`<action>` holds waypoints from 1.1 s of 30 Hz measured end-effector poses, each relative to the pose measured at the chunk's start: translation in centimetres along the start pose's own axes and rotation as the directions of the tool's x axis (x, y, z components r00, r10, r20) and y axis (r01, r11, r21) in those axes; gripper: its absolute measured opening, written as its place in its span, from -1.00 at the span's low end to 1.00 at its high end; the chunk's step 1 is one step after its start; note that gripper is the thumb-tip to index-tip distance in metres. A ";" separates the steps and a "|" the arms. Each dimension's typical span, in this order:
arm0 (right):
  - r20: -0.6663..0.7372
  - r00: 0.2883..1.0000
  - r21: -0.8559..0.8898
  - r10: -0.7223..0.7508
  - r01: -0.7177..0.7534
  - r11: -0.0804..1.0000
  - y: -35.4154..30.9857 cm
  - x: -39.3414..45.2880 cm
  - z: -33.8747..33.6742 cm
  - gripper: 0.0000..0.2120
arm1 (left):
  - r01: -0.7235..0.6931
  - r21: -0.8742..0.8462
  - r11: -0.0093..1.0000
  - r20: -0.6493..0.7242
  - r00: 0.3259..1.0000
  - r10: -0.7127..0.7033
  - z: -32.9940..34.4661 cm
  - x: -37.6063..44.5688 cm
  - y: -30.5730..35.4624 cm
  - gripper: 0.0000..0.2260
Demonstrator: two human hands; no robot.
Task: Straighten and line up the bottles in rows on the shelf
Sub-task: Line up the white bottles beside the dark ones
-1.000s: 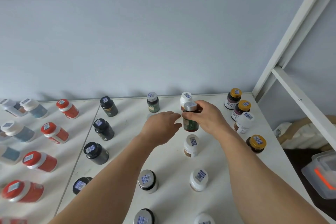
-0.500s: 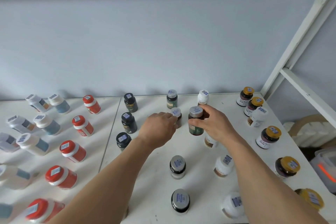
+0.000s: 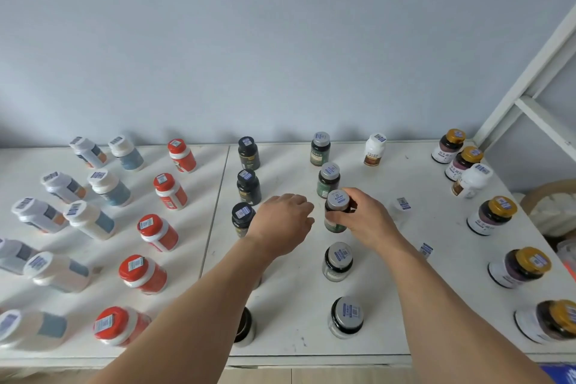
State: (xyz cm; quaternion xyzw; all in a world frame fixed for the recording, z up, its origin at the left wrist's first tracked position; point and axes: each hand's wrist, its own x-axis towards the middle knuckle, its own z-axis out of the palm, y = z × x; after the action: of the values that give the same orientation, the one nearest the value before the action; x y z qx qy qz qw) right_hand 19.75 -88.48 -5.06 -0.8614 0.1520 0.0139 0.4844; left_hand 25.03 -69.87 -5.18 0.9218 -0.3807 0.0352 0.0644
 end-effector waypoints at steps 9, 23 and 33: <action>0.018 0.998 0.013 0.060 -0.060 0.998 1.7 0.9 1.6 -0.55 | 0.059 -0.030 0.998 0.036 0.998 -0.058 0.4 -0.1 0.1 -0.71; 0.012 1.000 0.099 -0.013 0.012 0.995 -0.9 2.0 -3.2 -0.36 | 0.071 -0.041 0.997 -0.015 0.997 -0.072 -2.7 3.5 1.1 -0.71; -0.125 0.991 0.075 0.054 -0.045 0.996 1.5 10.5 -11.4 -0.45 | 0.211 -0.145 0.967 0.063 0.977 -0.204 -3.5 13.0 4.7 -0.65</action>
State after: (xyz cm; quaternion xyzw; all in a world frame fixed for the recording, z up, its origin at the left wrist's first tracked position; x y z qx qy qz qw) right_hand 27.97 -101.38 -2.04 -0.8385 0.2043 -0.0343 0.5039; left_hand 30.87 -81.66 0.21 0.9496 -0.2852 -0.0225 0.1282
